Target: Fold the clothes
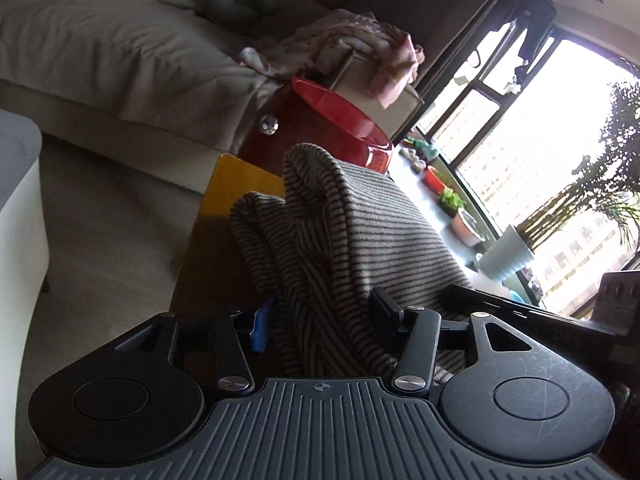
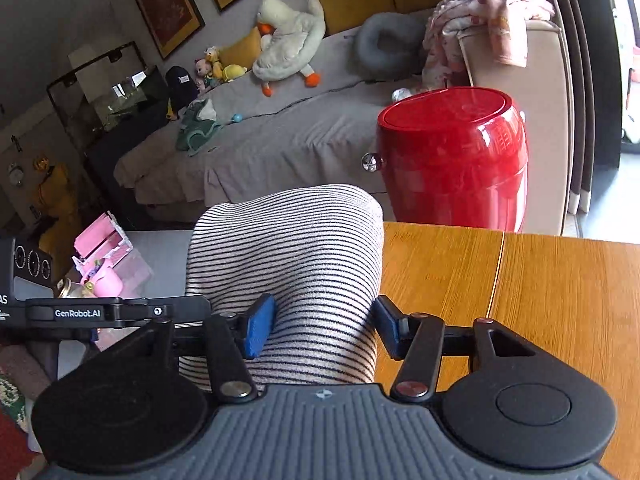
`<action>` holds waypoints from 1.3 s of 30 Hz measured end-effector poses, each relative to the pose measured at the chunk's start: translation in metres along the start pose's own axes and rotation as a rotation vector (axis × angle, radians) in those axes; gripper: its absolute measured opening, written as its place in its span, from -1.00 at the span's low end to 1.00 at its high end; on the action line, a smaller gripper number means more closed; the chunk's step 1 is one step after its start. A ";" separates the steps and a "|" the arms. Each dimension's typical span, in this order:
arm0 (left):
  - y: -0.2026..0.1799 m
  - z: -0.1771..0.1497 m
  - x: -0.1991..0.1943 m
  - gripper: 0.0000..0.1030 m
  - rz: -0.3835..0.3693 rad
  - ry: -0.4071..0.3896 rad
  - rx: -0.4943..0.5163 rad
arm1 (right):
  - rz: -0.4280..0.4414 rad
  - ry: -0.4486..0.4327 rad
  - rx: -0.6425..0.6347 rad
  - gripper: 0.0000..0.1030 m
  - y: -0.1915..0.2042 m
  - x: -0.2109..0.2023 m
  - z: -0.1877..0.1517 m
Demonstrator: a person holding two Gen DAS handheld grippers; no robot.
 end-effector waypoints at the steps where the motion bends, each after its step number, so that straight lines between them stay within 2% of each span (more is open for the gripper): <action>1: -0.002 0.000 0.000 0.09 -0.001 -0.003 0.010 | -0.017 -0.030 -0.051 0.17 0.004 -0.003 0.003; 3: -0.002 -0.002 -0.003 0.10 -0.004 -0.009 0.018 | -0.052 -0.090 -0.154 0.15 0.013 -0.010 0.010; 4: -0.001 -0.003 -0.002 0.11 -0.006 -0.009 0.004 | -0.015 -0.146 -0.217 0.15 0.030 -0.021 0.015; 6: 0.002 -0.004 0.000 0.17 -0.009 -0.007 -0.033 | 0.101 -0.158 -0.282 0.15 0.063 -0.035 0.012; 8: 0.001 -0.001 -0.002 0.13 -0.004 -0.006 -0.046 | 0.177 -0.070 -0.350 0.13 0.092 -0.033 -0.010; 10: -0.008 0.008 -0.008 0.01 0.012 -0.032 -0.006 | 0.196 0.050 -0.440 0.11 0.107 -0.019 -0.045; 11: -0.018 0.016 -0.014 -0.11 0.017 -0.063 0.036 | 0.174 0.069 -0.500 0.16 0.110 -0.012 -0.060; 12: -0.028 0.023 -0.019 -0.18 0.020 -0.096 0.079 | 0.154 0.043 -0.571 0.22 0.113 -0.010 -0.069; 13: -0.039 0.030 -0.025 -0.18 0.024 -0.129 0.123 | 0.134 0.028 -0.624 0.23 0.116 -0.010 -0.074; 15: -0.060 0.041 -0.025 -0.18 -0.024 -0.154 0.154 | 0.129 0.038 -0.618 0.23 0.118 -0.011 -0.071; 17: -0.068 0.043 -0.011 -0.14 -0.058 -0.120 0.133 | 0.137 0.050 -0.599 0.23 0.117 -0.012 -0.067; 19: -0.054 0.030 0.010 -0.16 -0.011 -0.060 0.112 | 0.153 0.048 -0.557 0.23 0.112 -0.019 -0.060; 20: -0.046 0.023 0.017 -0.35 0.019 -0.047 0.119 | 0.160 0.039 -0.519 0.23 0.108 -0.025 -0.055; 21: -0.041 0.020 0.019 -0.74 0.041 -0.058 0.138 | 0.166 0.030 -0.479 0.27 0.104 -0.032 -0.050; 22: -0.037 0.018 0.017 -0.79 0.054 -0.078 0.151 | 0.160 0.013 -0.415 0.34 0.097 -0.041 -0.043; 23: -0.038 0.020 0.009 -0.78 0.056 -0.102 0.134 | 0.145 -0.003 -0.352 0.54 0.088 -0.051 -0.037; 24: -0.041 0.020 -0.001 -0.63 0.059 -0.125 0.116 | 0.130 -0.018 -0.291 0.75 0.079 -0.061 -0.031; 25: -0.046 0.019 -0.012 -0.49 0.066 -0.147 0.115 | 0.109 -0.032 -0.246 0.85 0.068 -0.071 -0.028; 26: -0.052 0.014 -0.025 -0.10 0.093 -0.170 0.134 | 0.088 -0.045 -0.203 1.00 0.058 -0.080 -0.024; 27: -0.058 0.009 -0.038 0.24 0.123 -0.195 0.156 | 0.063 -0.052 -0.186 1.00 0.048 -0.088 -0.025; 28: -0.065 -0.002 -0.049 0.34 0.154 -0.201 0.182 | 0.031 -0.053 -0.188 1.00 0.040 -0.095 -0.027; 30: -0.071 -0.026 -0.065 0.75 0.221 -0.185 0.207 | -0.047 -0.051 -0.223 1.00 0.022 -0.107 -0.036; 32: -0.075 -0.055 -0.076 0.94 0.291 -0.145 0.209 | -0.118 -0.038 -0.251 1.00 0.012 -0.112 -0.047; 34: -0.080 -0.084 -0.082 0.99 0.338 -0.088 0.210 | -0.173 -0.022 -0.267 1.00 0.002 -0.119 -0.059; 36: -0.087 -0.104 -0.085 1.00 0.376 -0.064 0.230 | -0.225 0.003 -0.280 1.00 -0.007 -0.125 -0.073; 39: -0.087 -0.128 -0.087 1.00 0.479 -0.013 0.260 | -0.299 0.051 -0.309 1.00 -0.018 -0.131 -0.091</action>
Point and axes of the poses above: each gripper's, at about its wrist camera, not at the fingertips, and x roughly the way its jaws point, y to its left, z to its top, the point moved 10 cm from there along x, roughly the way its jaws point, and after that the axes turned 12 degrees about -y, right-handed, at the moved point
